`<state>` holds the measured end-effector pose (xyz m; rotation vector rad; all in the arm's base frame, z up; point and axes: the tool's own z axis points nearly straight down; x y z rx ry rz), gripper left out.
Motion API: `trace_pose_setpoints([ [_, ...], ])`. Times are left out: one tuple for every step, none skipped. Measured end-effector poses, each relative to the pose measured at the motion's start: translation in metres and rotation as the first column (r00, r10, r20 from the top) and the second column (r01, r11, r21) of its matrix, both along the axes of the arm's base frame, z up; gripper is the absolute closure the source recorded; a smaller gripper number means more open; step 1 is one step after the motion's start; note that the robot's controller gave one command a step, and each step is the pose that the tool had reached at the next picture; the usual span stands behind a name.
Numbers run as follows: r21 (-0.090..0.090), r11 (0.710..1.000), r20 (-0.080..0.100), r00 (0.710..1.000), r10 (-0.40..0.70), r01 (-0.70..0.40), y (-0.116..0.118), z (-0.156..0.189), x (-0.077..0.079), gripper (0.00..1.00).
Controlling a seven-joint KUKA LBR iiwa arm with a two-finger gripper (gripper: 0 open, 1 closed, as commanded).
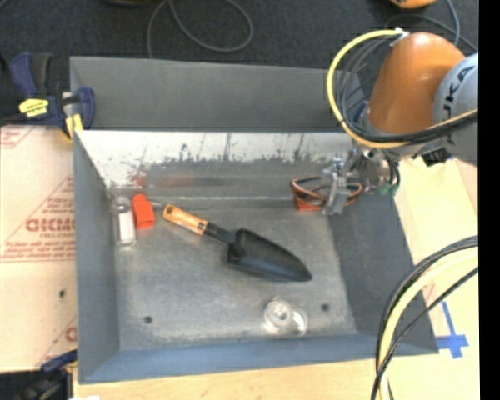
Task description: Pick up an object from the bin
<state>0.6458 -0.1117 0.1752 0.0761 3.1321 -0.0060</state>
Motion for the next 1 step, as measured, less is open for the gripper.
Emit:
trace_pose_setpoints([
  [-0.001,1.000,0.002,1.000,-0.001,0.001,-0.0058,0.0577,-0.0072,1.00],
])
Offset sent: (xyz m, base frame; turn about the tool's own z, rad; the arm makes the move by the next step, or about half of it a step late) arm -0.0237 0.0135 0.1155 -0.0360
